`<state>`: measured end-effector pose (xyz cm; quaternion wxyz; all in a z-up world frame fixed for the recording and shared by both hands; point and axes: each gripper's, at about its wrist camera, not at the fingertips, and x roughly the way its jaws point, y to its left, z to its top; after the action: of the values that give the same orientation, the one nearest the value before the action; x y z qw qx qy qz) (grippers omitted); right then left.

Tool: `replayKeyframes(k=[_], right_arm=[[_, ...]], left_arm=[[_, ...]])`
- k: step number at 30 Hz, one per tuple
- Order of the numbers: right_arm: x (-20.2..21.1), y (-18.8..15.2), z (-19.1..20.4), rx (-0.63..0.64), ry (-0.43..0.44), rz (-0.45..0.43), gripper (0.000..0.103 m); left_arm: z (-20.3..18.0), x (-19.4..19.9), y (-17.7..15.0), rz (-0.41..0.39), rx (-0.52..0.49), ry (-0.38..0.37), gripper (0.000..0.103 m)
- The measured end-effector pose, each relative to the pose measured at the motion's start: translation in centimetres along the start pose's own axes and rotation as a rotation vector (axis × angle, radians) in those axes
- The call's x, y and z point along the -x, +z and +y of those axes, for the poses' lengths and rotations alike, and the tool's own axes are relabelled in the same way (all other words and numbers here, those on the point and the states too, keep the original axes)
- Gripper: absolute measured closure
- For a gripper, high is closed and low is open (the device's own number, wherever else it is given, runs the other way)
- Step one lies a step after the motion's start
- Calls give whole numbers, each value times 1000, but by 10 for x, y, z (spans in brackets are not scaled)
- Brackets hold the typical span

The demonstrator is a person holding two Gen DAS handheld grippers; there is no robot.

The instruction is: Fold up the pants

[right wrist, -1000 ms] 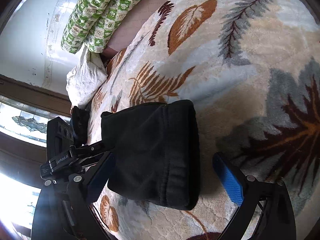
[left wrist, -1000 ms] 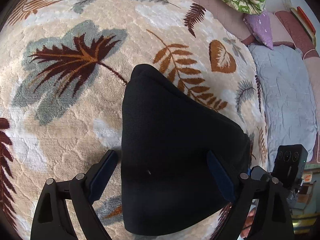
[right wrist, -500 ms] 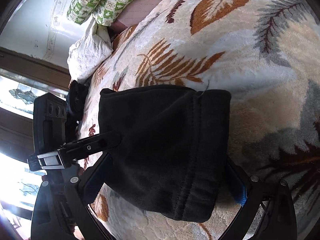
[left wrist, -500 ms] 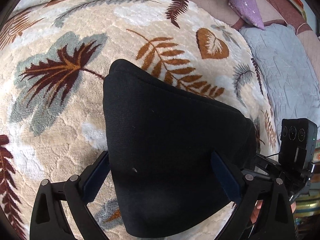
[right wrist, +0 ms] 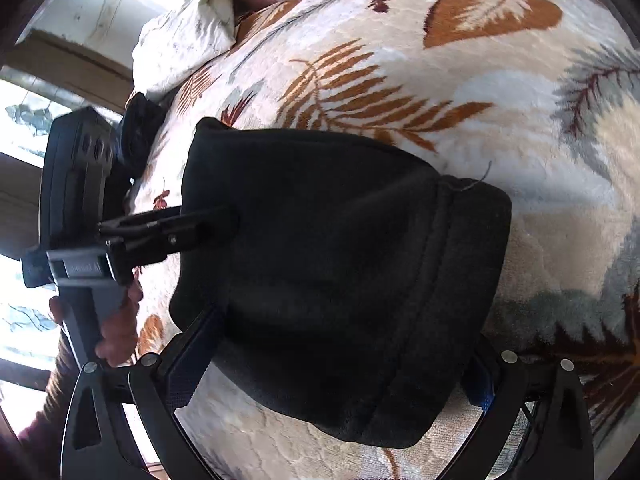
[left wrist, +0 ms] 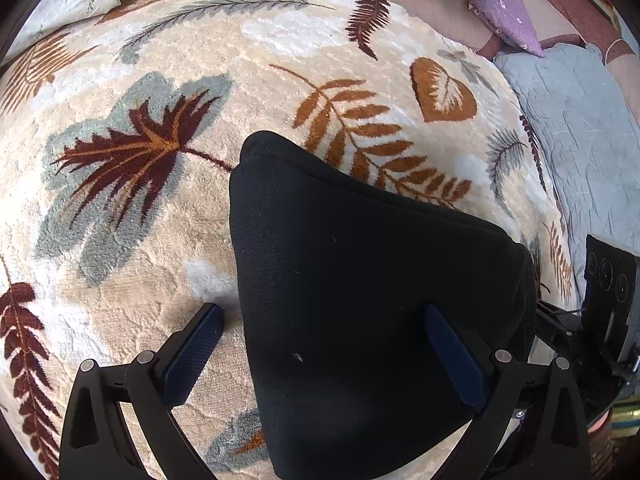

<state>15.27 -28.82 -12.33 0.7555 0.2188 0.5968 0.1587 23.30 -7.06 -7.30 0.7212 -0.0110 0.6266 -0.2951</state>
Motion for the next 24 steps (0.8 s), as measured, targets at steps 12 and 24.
replayKeyframes(k=[12,24], right_arm=[[18,-23,-10,-84,-39,-177,33],[46,-40,-1,-159,87,-282,61]], left_arm=[[-10,3,-20,-96,18,-38,35],[27,37,-62,-165,215,-237,72]])
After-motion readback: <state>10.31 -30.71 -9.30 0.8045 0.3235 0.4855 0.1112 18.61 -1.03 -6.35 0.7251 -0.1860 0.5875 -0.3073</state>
